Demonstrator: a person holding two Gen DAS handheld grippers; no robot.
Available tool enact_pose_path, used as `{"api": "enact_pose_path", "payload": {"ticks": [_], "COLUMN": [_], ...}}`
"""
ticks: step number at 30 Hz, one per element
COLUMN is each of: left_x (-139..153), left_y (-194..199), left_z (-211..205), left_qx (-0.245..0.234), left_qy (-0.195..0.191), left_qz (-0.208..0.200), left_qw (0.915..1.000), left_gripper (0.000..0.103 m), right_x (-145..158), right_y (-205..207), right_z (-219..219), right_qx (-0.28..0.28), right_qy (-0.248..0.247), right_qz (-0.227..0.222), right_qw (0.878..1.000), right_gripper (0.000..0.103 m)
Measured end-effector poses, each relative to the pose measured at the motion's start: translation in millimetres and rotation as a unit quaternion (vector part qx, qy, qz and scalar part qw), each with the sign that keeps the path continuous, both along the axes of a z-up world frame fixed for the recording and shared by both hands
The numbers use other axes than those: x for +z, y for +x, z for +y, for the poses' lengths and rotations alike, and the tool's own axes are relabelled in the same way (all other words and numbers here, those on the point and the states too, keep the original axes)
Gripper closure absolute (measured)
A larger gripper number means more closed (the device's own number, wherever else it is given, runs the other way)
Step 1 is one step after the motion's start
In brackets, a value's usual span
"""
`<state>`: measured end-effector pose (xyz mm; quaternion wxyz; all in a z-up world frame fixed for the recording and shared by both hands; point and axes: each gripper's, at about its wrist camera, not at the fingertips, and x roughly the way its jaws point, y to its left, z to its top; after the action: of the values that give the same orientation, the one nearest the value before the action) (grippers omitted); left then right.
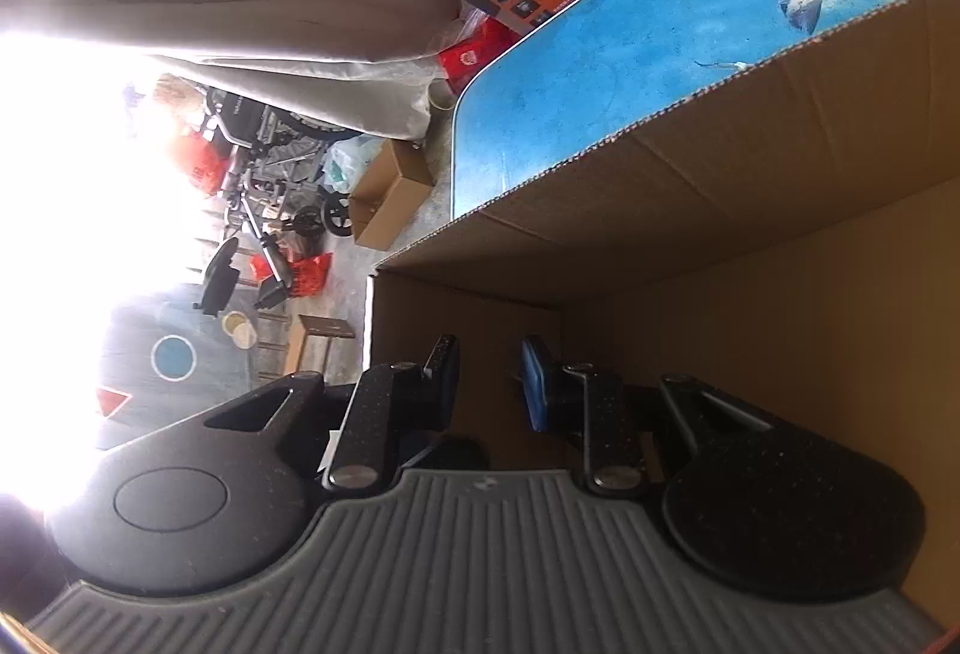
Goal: Organize rigid objects
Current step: 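Carry the black case into the cardboard box and open the right gripper, then return the right gripper to the pink lid and grasp the green-yellow tube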
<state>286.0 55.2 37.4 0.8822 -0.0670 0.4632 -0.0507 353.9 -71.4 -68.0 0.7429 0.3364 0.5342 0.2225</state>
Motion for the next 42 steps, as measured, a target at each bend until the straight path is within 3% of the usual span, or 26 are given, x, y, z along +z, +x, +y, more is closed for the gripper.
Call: {"api": "enact_pose_path", "payload": {"ticks": [5, 10, 17, 21, 25, 28, 33, 38, 42], "left_x": [13.8, 32.9, 53.0, 52.5, 43.3, 29.9, -3.1, -36.3, -52.5], "left_y": [-18.4, -48.9, -114.9, -153.5, -191.4, -211.0, -230.5, -242.7, -245.4], "left_z": [-1.5, -0.2, 0.9, -4.3, -18.0, -30.3, -50.6, -71.3, -83.3], "left_qx": [-0.007, -0.017, -0.03, -0.048, -0.073, -0.098, -0.128, -0.153, -0.17], "left_qy": [0.0, -0.018, -0.031, -0.036, -0.03, -0.027, -0.006, 0.023, 0.03], "left_qz": [-0.02, -0.043, -0.087, -0.102, -0.116, -0.109, -0.094, -0.066, -0.053], "left_qw": [0.9998, 0.9988, 0.9953, 0.9929, 0.9901, 0.9888, 0.9873, 0.9857, 0.9835], "left_gripper": [0.059, 0.053, 0.043, 0.033, 0.022, 0.021, 0.018, 0.02, 0.028], "right_x": [11.7, 45.5, 98.7, 110.5, 100.3, 81.0, 51.2, 19.1, -4.4], "right_y": [-10.8, -39.6, -120.4, -175.8, -230.7, -265.3, -303.6, -321.8, -323.2], "right_z": [-4.8, -27.2, -71.1, -93.4, -110.4, -119.3, -133.7, -154.1, -156.8], "right_qx": [0.003, 0.001, -0.006, -0.009, -0.01, -0.018, -0.035, -0.06, -0.068], "right_qy": [0.004, 0.013, 0.065, 0.08, 0.06, 0.036, -0.026, -0.027, -0.011], "right_qz": [-0.01, -0.042, -0.12, -0.16, -0.18, -0.178, -0.166, -0.124, -0.084], "right_qw": [1.0, 0.999, 0.991, 0.984, 0.982, 0.983, 0.985, 0.99, 0.994], "right_gripper": [0.079, 0.079, 0.077, 0.075, 0.067, 0.052, 0.042, 0.041, 0.041]}}
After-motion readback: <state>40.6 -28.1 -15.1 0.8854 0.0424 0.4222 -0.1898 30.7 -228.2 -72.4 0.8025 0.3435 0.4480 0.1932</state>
